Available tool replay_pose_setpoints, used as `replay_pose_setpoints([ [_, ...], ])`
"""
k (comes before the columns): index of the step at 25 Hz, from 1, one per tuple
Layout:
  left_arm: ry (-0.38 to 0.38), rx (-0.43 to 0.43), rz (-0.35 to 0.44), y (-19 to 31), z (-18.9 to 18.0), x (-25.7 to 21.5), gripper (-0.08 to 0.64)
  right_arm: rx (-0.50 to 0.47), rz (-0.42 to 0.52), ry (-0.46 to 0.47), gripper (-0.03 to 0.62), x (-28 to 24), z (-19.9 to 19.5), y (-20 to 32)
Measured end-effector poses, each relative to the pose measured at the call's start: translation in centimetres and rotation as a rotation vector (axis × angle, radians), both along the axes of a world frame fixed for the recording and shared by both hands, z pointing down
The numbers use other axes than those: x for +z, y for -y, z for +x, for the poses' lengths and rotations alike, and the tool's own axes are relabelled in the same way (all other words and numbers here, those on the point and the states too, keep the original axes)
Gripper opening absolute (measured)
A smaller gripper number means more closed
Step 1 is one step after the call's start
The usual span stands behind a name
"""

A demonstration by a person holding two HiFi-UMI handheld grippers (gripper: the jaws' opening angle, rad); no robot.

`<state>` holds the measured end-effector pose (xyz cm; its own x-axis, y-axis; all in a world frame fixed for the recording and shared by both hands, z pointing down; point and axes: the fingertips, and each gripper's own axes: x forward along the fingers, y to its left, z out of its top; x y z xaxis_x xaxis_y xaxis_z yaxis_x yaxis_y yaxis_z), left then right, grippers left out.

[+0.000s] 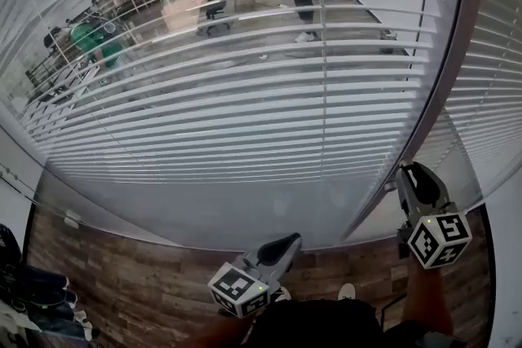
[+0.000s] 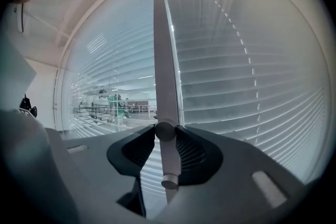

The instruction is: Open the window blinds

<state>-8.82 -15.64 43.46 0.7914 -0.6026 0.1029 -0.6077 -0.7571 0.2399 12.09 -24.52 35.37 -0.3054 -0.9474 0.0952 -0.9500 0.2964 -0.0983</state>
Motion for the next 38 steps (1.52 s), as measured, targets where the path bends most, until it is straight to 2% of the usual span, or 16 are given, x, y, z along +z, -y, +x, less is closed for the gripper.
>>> replay_pose_setpoints([
  [10,0.011,0.002,0.017,-0.6,-1.1,0.1,0.000,0.018,0.037,-0.175,0.149,0.2,-1.2,-0.8],
  [14,0.013,-0.003,0.019,0.6,-0.1,0.4,0.000,0.023,0.048,-0.238,0.149,0.6,-0.4,0.4],
  [17,0.010,-0.005,0.021,1.0,0.5,-0.4,0.000,0.036,0.068,-0.319,0.149,-0.3,0.3,0.8],
  [24,0.009,0.001,0.016,0.0,-0.6,-0.6,0.000,0.066,0.115,-0.512,0.147,-0.6,-1.3,-0.2],
  [31,0.003,0.003,0.021,-1.1,-1.1,-0.9,0.000,0.070,0.112,-0.512,0.150,-1.5,-2.1,-1.5],
  [38,0.013,-0.007,0.012,1.8,1.4,0.5,0.000,0.048,0.111,-0.471,0.155,0.8,0.8,1.6],
])
